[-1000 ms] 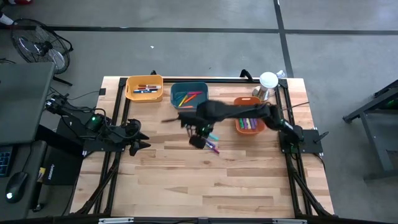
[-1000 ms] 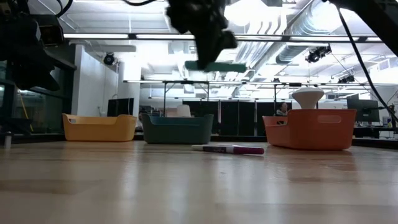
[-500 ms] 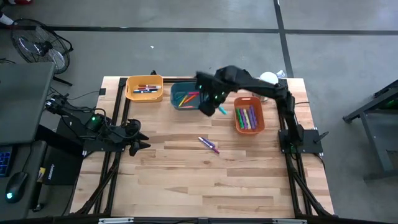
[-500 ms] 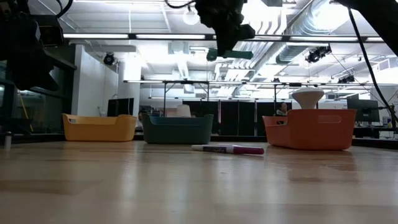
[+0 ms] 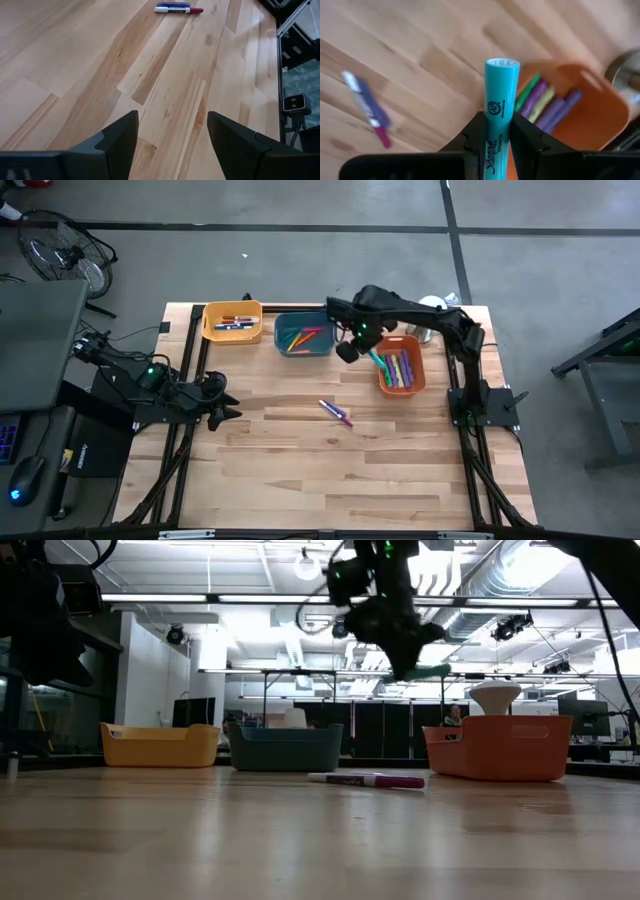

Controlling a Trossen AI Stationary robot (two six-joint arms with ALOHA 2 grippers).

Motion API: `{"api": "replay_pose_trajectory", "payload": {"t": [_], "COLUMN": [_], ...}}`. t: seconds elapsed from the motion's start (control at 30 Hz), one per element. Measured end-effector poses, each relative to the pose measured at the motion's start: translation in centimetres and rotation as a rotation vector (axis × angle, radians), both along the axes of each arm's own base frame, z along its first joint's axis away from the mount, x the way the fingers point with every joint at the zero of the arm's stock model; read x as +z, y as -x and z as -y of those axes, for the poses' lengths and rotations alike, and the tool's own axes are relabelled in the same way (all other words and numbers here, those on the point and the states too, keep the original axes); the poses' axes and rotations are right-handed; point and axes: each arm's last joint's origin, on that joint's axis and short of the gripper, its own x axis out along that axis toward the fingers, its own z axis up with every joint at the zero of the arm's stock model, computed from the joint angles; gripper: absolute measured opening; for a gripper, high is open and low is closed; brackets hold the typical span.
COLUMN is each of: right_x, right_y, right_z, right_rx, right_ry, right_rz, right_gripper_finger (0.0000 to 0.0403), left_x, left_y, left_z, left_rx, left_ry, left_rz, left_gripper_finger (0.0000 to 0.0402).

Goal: Pick & Place Markers
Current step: Put the blue highlighter pen into the orange bin

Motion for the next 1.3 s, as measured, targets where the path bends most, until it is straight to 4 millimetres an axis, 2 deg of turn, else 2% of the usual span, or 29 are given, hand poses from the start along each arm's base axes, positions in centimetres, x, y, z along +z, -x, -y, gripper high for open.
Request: {"api": "replay_pose_trajectory", "payload": {"t": [0.17, 0.47, 0.63, 0.97, 1.3], "right_x": [-2.3, -4.3, -5.3, -9.2, -10.5], "right_y": [2.3, 8.8, 11.4, 13.3, 14.6], "right_z": [-1.3, -3.3, -3.6, -3.1, -1.5], "right_rx": [-0.042, -0.259, -0.400, -0.540, -0.530], "right_ry": [-0.029, 0.003, 0.023, 0.023, 0.012], "right_rz": [-0.004, 0.161, 0.262, 0.303, 0.300], "right_gripper_finger": [0.0054, 0.0054, 0.0054, 0.0054, 0.0054], "left_x": [0.0, 0.0, 0.0, 0.0, 0.0], "left_y": [0.0, 0.0, 0.0, 0.0, 0.0], "left_z": [0.0, 0.0, 0.0, 0.0, 0.0], "left_rx": [0.004, 0.008, 0.009, 0.032, 0.066], "left_ry": [-0.003, -0.006, -0.007, 0.025, 0.073], "left_rz": [0.001, 0.002, 0.003, 0.001, -0.001], "left_gripper_finger": [0.0232, 0.0232, 0.0232, 0.0232, 0.0232]}}
